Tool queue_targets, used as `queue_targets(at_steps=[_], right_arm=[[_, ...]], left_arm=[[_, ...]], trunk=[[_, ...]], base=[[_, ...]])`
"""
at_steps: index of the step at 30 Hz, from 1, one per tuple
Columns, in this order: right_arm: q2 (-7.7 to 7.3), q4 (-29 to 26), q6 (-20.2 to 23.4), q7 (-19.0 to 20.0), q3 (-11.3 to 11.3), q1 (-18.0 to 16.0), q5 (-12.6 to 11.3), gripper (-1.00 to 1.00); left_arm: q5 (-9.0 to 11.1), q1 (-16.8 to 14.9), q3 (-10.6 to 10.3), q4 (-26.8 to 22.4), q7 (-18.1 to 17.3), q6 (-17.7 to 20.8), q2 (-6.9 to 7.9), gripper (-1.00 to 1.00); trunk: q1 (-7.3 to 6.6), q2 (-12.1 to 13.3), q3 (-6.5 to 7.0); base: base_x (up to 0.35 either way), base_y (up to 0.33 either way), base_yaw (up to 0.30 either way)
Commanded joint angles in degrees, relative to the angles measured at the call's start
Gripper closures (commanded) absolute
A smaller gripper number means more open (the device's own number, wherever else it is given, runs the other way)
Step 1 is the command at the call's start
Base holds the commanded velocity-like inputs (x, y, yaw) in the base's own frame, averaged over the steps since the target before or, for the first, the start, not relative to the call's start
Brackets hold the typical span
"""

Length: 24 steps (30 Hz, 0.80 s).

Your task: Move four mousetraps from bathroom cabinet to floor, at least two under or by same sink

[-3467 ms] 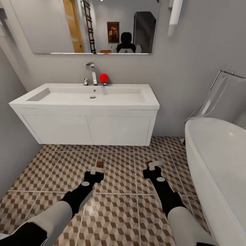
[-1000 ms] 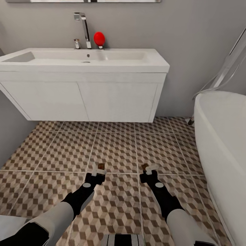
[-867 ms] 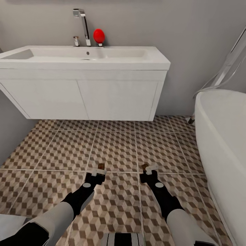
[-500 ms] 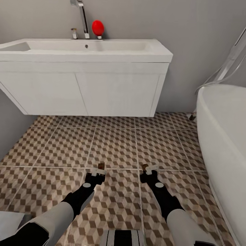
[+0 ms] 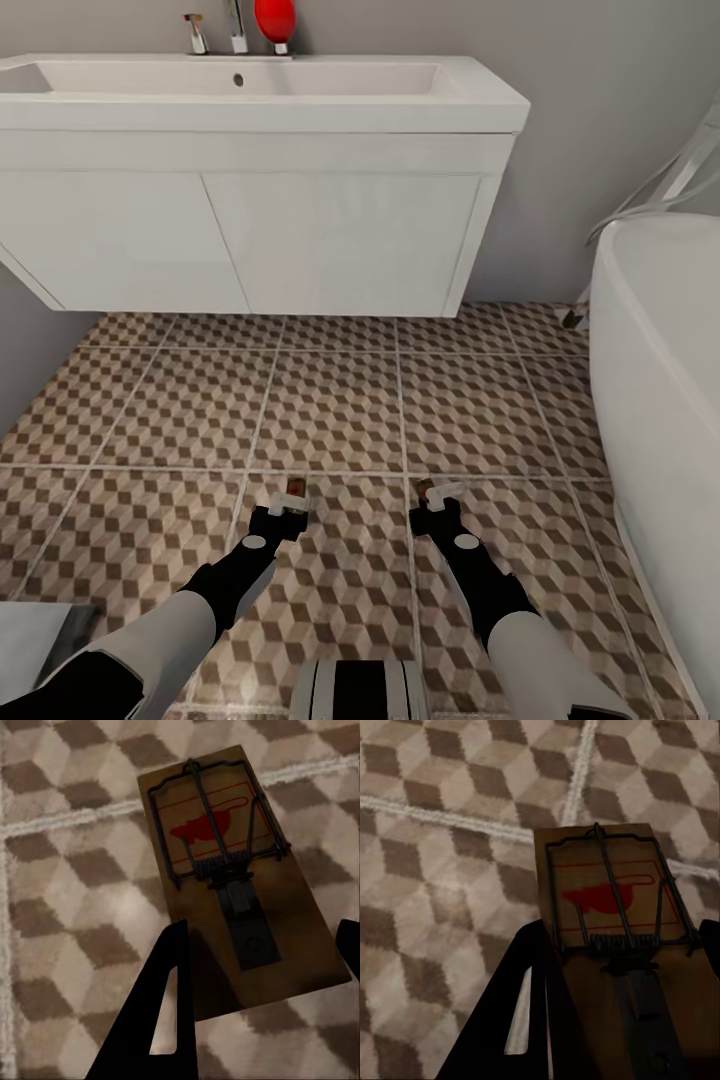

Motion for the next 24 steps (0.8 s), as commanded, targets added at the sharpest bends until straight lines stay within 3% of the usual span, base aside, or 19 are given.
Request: queue_targets(at_steps=[1,8,16,20,24], right_arm=[[0.08,-0.06,-0.07,0.57,-0.49,-0.02,0.34,1.0],[0.08,-0.06,-0.26,0.57,-0.48,-0.02,0.34,1.0],[0.08,-0.8,-4.44,0.46,-0.33,-0.02,0.44,1.0],[0.08,-1.63,-5.87,0.13,-0.4,-0.02,0.61,1.0],[0.08,-7.49,-3.83,-0.13,-0.19,-0.07,0.7,1.0]], left_arm=[[0.58,-0.05,-0.49,0.03,0.35,-0.18,0.03,1.0],[0.58,-0.05,-0.49,0.03,0.35,-0.22,0.03,1.0],[0.52,0.0,-0.55,-0.66,0.21,-0.34,-0.56,1.0],[0.48,0.03,-0.44,-4.89,0.33,-0.94,-1.08,1.0],[0.48,0.04,-0.28,-14.81,0.69,1.43,-1.83,1.0]], trunk=[[0.01,-0.03,-0.36],[0.19,-0.12,-2.41],[0.19,-0.12,-2.47],[0.19,-0.12,-2.47],[0.19,-0.12,-2.47]], base=[[0.0,0.0,0.0],[0.0,0.0,0.0],[0.0,0.0,0.0],[0.0,0.0,0.0],[0.0,0.0,0.0]])
